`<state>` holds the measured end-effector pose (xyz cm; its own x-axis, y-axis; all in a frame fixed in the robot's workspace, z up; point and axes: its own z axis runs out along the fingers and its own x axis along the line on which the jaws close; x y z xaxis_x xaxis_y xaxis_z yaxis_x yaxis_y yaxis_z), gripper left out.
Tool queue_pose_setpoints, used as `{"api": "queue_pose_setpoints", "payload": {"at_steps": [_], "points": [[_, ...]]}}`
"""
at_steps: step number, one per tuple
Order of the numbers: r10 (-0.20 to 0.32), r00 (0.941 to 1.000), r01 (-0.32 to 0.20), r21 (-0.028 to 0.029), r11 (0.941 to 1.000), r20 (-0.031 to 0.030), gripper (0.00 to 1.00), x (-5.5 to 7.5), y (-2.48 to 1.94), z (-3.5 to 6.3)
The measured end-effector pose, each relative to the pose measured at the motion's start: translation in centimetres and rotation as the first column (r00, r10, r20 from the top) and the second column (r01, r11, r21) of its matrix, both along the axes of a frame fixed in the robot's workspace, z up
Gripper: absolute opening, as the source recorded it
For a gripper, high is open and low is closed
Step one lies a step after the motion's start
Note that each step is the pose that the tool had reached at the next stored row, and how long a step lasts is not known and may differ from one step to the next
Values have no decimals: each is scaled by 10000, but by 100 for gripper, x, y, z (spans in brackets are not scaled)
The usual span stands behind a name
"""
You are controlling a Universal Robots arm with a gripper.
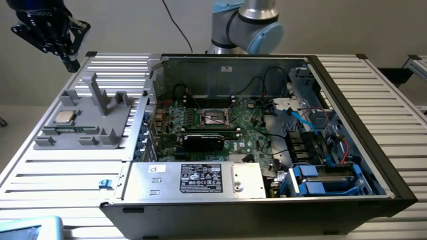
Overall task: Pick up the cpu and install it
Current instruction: 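Reach for the cpu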
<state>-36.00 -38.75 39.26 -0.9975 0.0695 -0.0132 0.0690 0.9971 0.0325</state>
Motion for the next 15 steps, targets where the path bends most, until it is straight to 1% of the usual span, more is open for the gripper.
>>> {"api": "queue_pose_setpoints", "payload": {"at_steps": [7,11,12,15], "points": [[6,10000,-6,0,10000,-38,11,-119,1,0],[9,10000,-9,0,10000,-57,11,-207,1,0],[10,10000,-10,0,10000,-70,11,-231,2,0],[22,9999,-22,0,10000,-146,11,-302,5,-1]]}}
